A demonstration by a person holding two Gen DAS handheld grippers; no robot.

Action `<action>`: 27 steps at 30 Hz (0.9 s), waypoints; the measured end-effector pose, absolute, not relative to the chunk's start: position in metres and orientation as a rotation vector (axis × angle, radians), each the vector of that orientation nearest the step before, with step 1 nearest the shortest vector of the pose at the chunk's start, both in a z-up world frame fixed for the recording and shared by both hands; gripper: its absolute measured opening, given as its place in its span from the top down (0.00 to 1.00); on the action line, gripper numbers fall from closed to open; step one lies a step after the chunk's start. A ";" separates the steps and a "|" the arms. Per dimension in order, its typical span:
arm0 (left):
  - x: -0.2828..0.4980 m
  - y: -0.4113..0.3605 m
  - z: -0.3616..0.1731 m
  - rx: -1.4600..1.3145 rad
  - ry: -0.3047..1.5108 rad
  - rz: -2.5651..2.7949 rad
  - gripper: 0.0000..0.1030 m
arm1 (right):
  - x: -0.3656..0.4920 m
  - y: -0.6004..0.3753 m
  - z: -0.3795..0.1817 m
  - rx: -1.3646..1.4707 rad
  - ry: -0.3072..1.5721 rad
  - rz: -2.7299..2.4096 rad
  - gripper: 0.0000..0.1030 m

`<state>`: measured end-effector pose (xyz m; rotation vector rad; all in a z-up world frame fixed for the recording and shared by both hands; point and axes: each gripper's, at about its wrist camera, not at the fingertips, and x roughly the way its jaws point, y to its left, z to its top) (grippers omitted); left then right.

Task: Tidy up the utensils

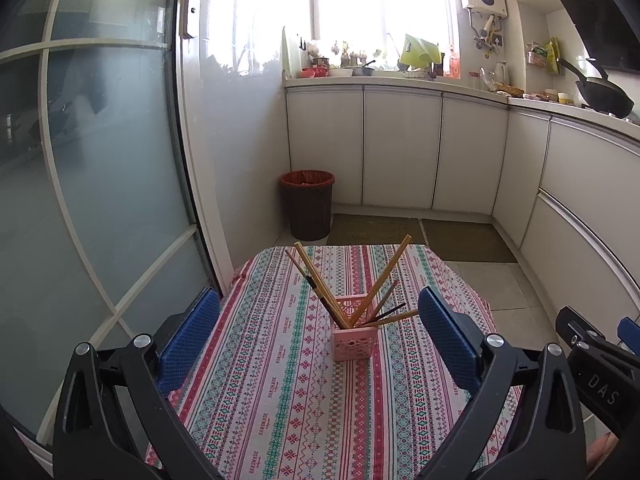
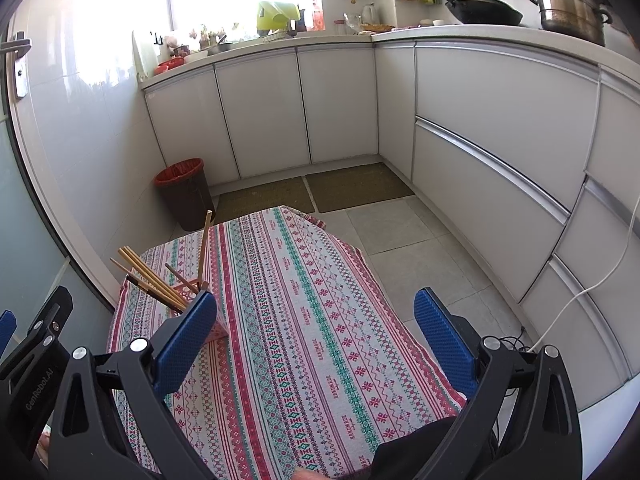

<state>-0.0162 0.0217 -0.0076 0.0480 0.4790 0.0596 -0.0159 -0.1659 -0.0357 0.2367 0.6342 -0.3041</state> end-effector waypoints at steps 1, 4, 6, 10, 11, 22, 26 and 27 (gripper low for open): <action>-0.017 0.022 -0.007 0.052 0.467 0.057 0.11 | -0.016 -0.166 -0.036 0.237 0.635 -0.304 0.07; -0.018 0.021 -0.007 0.066 0.453 0.057 0.14 | -0.016 -0.166 -0.036 0.236 0.634 -0.304 0.07; -0.018 0.022 -0.007 0.065 0.454 0.056 0.15 | -0.015 -0.166 -0.036 0.234 0.632 -0.306 0.07; -0.018 0.023 -0.006 0.041 0.473 0.036 0.07 | -0.016 -0.166 -0.036 0.236 0.629 -0.309 0.07; -0.018 0.024 -0.006 0.036 0.477 0.045 0.07 | -0.016 -0.166 -0.036 0.236 0.628 -0.311 0.07; -0.013 0.025 -0.008 0.042 0.502 0.058 0.07 | -0.017 -0.167 -0.037 0.242 0.629 -0.315 0.07; -0.012 0.024 -0.009 0.047 0.513 0.055 0.07 | -0.016 -0.166 -0.037 0.240 0.631 -0.316 0.07; -0.012 0.024 -0.010 0.046 0.514 0.056 0.07 | -0.015 -0.166 -0.037 0.241 0.631 -0.315 0.07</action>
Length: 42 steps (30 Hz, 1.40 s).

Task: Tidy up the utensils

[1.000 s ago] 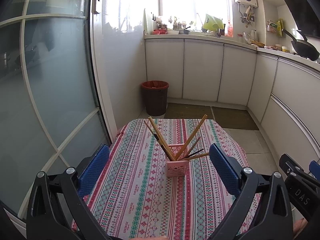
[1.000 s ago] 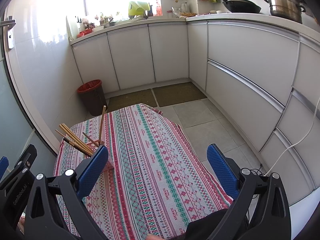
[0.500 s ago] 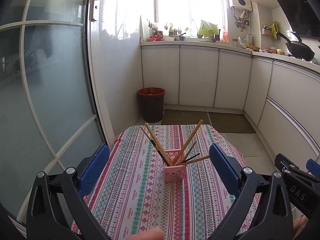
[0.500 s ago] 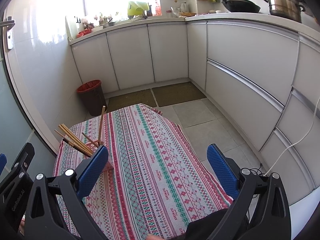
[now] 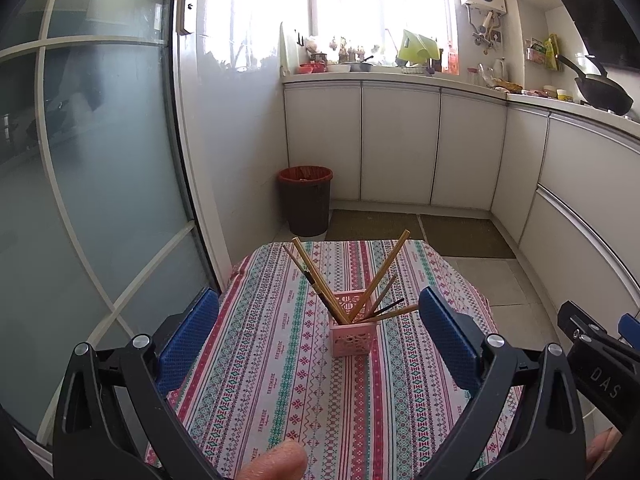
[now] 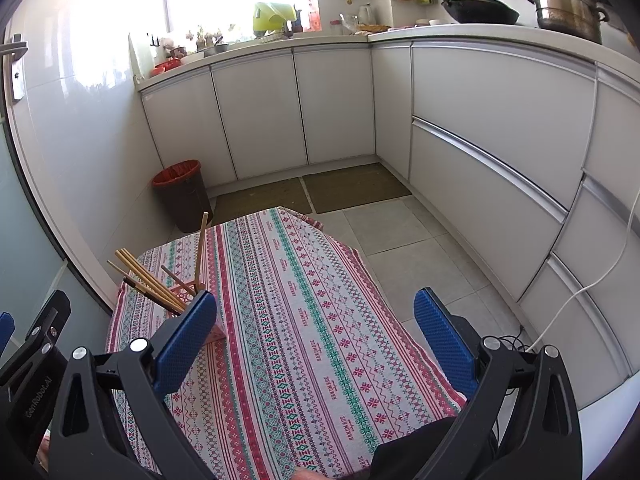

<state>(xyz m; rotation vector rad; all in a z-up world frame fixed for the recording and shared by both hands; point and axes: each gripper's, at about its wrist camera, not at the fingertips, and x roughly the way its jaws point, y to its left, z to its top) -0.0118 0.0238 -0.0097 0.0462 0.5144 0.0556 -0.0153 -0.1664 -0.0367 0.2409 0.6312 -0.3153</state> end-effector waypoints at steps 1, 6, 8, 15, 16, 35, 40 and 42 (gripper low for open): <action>-0.012 0.024 -0.010 0.046 0.515 0.056 0.07 | -0.015 -0.166 -0.037 0.241 0.632 -0.315 0.07; -0.011 0.025 -0.010 0.045 0.519 0.057 0.07 | -0.015 -0.166 -0.037 0.240 0.634 -0.314 0.07; -0.010 0.024 -0.010 0.048 0.520 0.057 0.07 | -0.015 -0.165 -0.038 0.242 0.635 -0.315 0.07; -0.011 0.025 -0.011 0.047 0.521 0.059 0.07 | -0.014 -0.166 -0.038 0.240 0.636 -0.315 0.07; -0.011 0.025 -0.011 0.048 0.521 0.058 0.07 | -0.014 -0.166 -0.038 0.240 0.636 -0.315 0.07; -0.009 0.025 -0.013 0.050 0.533 0.064 0.07 | -0.013 -0.164 -0.038 0.239 0.642 -0.317 0.07; -0.009 0.025 -0.014 0.052 0.533 0.063 0.07 | -0.013 -0.164 -0.038 0.238 0.643 -0.317 0.07; -0.009 0.025 -0.014 0.053 0.535 0.063 0.07 | -0.013 -0.164 -0.038 0.239 0.642 -0.317 0.07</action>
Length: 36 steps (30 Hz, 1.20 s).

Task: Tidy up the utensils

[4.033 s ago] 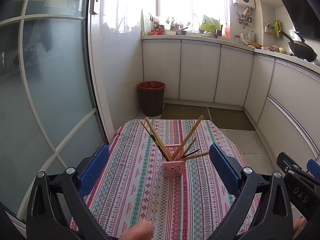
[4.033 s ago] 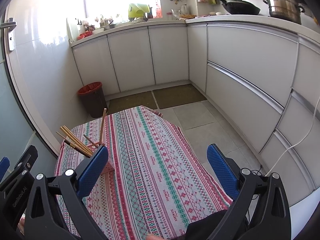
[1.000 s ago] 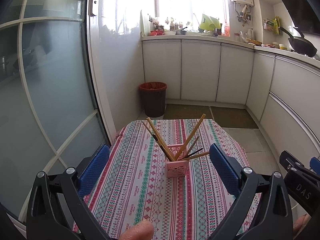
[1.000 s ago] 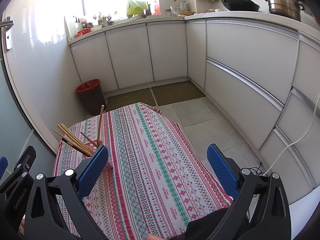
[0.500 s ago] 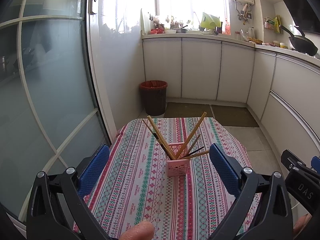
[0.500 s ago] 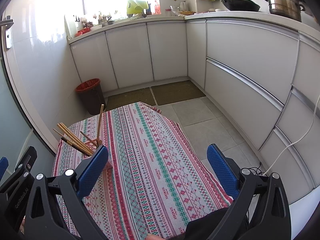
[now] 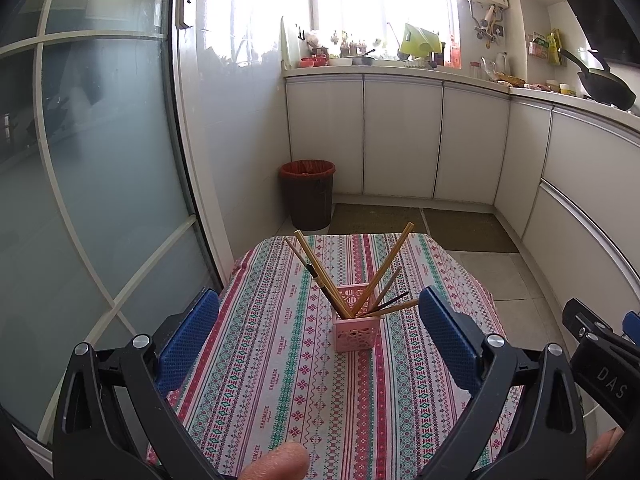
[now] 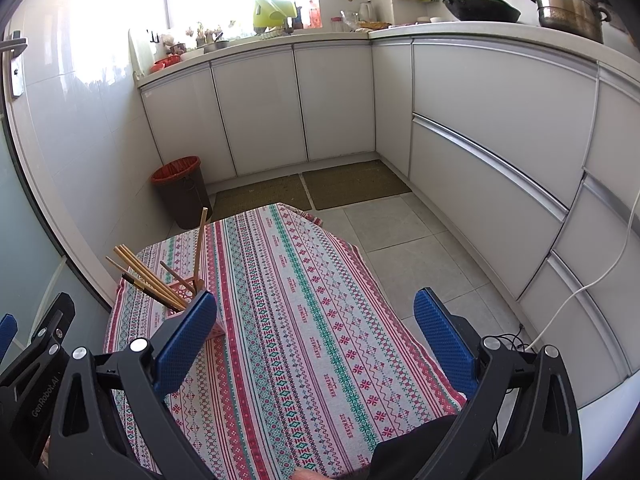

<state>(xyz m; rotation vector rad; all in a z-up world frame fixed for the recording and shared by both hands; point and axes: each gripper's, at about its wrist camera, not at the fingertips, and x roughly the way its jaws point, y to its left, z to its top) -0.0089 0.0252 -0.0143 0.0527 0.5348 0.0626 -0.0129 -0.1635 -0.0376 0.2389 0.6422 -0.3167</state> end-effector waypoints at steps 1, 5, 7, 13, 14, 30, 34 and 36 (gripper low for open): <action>-0.009 0.025 -0.015 0.056 0.537 0.061 0.07 | -0.013 -0.164 -0.038 0.239 0.643 -0.316 0.07; -0.009 0.024 -0.016 0.058 0.540 0.061 0.07 | -0.013 -0.164 -0.037 0.239 0.642 -0.317 0.07; -0.008 0.025 -0.016 0.059 0.540 0.063 0.07 | -0.013 -0.164 -0.038 0.240 0.642 -0.317 0.07; -0.008 0.024 -0.017 0.059 0.539 0.066 0.07 | -0.012 -0.163 -0.040 0.238 0.645 -0.318 0.07; -0.008 0.025 -0.017 0.058 0.540 0.066 0.07 | -0.013 -0.163 -0.040 0.238 0.645 -0.318 0.07; -0.008 0.025 -0.019 0.059 0.543 0.068 0.07 | -0.012 -0.164 -0.041 0.238 0.646 -0.318 0.07; -0.008 0.024 -0.019 0.060 0.545 0.068 0.07 | -0.012 -0.163 -0.041 0.240 0.648 -0.319 0.07; -0.009 0.025 -0.019 0.060 0.545 0.068 0.07 | -0.013 -0.163 -0.043 0.240 0.650 -0.319 0.07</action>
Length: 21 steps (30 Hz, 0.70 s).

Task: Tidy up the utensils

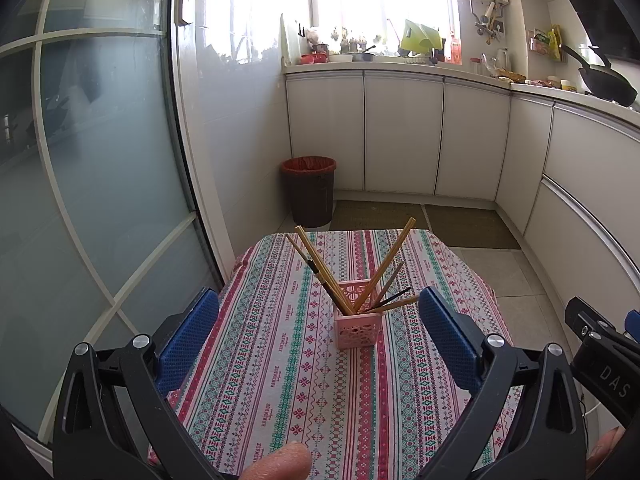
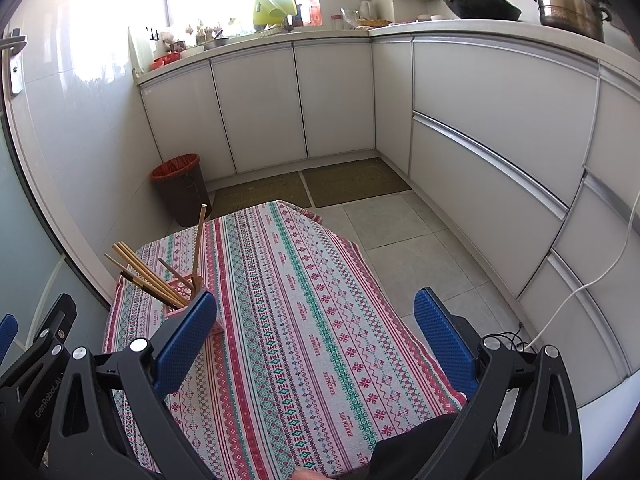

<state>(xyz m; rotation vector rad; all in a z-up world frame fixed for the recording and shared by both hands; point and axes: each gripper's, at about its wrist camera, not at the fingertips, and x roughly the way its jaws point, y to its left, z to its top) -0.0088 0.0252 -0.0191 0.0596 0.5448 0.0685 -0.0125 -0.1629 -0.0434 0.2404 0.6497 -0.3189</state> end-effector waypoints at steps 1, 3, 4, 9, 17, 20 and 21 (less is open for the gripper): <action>-0.009 0.025 -0.019 0.061 0.544 0.069 0.07 | -0.013 -0.163 -0.044 0.241 0.650 -0.319 0.07; -0.008 0.025 -0.019 0.060 0.545 0.068 0.07 | -0.012 -0.162 -0.045 0.240 0.650 -0.319 0.07; -0.008 0.025 -0.019 0.060 0.545 0.069 0.07 | -0.012 -0.162 -0.045 0.240 0.650 -0.319 0.07; -0.008 0.026 -0.019 0.059 0.546 0.068 0.07 | -0.012 -0.162 -0.045 0.239 0.652 -0.319 0.07; -0.009 0.028 -0.018 0.044 0.539 0.066 0.07 | -0.012 -0.163 -0.045 0.239 0.653 -0.318 0.07; -0.011 0.032 -0.015 0.002 0.535 0.032 0.07 | -0.012 -0.163 -0.045 0.240 0.654 -0.317 0.07; -0.010 0.033 -0.015 -0.009 0.540 0.022 0.07 | -0.011 -0.162 -0.045 0.240 0.655 -0.317 0.07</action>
